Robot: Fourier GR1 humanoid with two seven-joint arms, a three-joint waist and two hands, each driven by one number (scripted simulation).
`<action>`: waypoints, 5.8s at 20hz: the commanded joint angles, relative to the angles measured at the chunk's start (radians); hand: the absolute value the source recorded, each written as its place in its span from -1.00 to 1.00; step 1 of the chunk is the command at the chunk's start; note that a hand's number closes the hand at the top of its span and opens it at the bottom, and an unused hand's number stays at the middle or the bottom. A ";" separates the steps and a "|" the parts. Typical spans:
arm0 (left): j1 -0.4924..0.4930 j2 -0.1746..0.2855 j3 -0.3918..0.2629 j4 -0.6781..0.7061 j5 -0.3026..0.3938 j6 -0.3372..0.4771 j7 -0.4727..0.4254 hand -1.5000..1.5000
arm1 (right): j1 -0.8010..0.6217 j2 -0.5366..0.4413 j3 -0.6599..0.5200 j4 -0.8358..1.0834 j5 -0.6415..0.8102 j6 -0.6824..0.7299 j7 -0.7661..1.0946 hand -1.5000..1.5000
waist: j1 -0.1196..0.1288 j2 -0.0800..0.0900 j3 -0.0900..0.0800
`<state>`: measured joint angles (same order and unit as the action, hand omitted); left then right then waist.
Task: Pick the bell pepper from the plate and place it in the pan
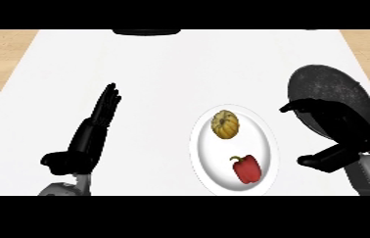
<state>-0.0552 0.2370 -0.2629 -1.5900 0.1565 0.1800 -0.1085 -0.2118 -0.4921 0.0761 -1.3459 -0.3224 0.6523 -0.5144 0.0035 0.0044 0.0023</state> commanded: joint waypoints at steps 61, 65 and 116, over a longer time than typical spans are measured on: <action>0.013 -0.160 0.090 0.017 -0.121 -0.115 0.020 0.00 | -0.097 0.195 0.422 0.174 1.412 -0.365 -0.185 1.00 | 0.002 -0.004 -0.002; 0.010 -0.171 0.088 0.020 -0.158 -0.088 0.016 0.00 | -0.061 0.197 0.411 0.106 1.427 -0.369 -0.190 1.00 | -0.003 -0.005 -0.002; 0.058 -0.184 0.100 -0.014 -0.155 -0.142 -0.010 0.00 | -0.103 0.244 -0.522 0.067 1.107 -1.064 0.354 1.00 | 0.013 0.000 0.000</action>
<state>-0.0224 0.0493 -0.1575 -1.5858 0.0052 0.0436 -0.1043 -0.2398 -0.2142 -0.3535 -1.4421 0.8646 -0.2934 -0.0478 0.0108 0.0038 0.0013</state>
